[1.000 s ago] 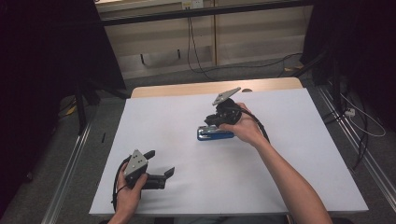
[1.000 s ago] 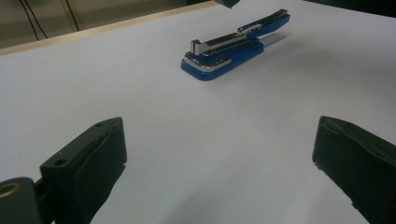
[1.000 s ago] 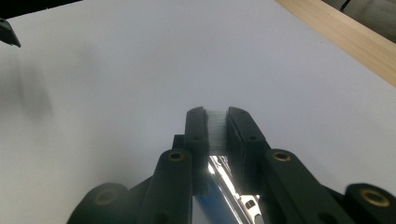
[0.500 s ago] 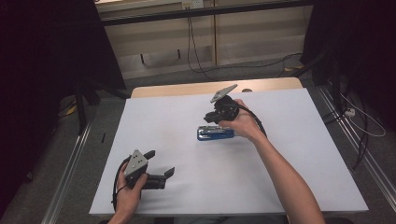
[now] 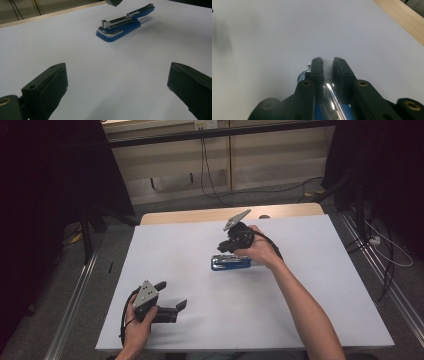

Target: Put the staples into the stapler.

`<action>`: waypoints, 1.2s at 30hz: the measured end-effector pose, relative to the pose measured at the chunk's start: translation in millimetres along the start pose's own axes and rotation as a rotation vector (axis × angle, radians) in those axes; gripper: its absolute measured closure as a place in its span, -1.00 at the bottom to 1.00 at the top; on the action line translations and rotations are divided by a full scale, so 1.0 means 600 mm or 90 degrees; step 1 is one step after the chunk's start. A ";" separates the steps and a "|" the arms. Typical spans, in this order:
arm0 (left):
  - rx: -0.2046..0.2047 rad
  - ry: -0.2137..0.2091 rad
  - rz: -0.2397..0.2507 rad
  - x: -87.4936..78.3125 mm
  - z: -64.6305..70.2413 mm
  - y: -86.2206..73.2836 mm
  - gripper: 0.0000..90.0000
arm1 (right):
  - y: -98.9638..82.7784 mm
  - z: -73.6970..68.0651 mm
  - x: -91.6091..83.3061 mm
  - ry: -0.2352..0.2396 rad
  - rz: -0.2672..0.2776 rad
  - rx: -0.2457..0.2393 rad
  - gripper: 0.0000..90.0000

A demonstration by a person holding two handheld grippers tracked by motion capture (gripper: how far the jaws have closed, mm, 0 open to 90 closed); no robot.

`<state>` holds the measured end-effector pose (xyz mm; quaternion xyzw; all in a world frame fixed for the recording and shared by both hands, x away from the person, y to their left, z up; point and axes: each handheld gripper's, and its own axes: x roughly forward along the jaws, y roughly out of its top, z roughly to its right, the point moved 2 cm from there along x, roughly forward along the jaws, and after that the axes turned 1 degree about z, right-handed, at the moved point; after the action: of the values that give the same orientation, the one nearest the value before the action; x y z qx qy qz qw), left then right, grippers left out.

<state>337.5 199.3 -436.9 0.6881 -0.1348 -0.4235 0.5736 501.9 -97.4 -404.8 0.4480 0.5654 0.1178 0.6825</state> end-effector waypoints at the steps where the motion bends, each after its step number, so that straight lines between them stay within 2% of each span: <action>1: -0.002 -0.001 0.000 0.000 0.000 0.000 -0.93 | 0.000 -0.001 0.001 0.003 -0.004 -0.006 0.76; 3: 0.003 -0.001 0.002 0.000 0.000 0.001 -0.93 | -0.001 0.000 0.004 0.008 -0.008 -0.018 0.76; 10: -0.006 -0.003 0.002 0.001 0.000 0.000 -0.93 | -0.006 0.005 0.013 0.019 -0.011 -0.042 0.76; 15: -0.002 -0.002 0.000 0.000 0.000 0.000 -0.93 | -0.009 0.004 0.020 0.032 -0.021 -0.060 0.76; 30: -0.004 0.001 0.006 -0.001 -0.001 0.000 -0.93 | -0.003 0.004 0.029 0.059 -0.023 -0.120 0.76; 36: -0.001 0.002 0.005 -0.002 -0.001 0.000 -0.93 | -0.005 0.005 0.029 0.066 -0.032 -0.125 0.76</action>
<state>337.3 200.2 -436.3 0.6880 -0.1364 -0.4200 0.5760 509.3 -88.8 -418.7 0.3583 0.5965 0.1785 0.6957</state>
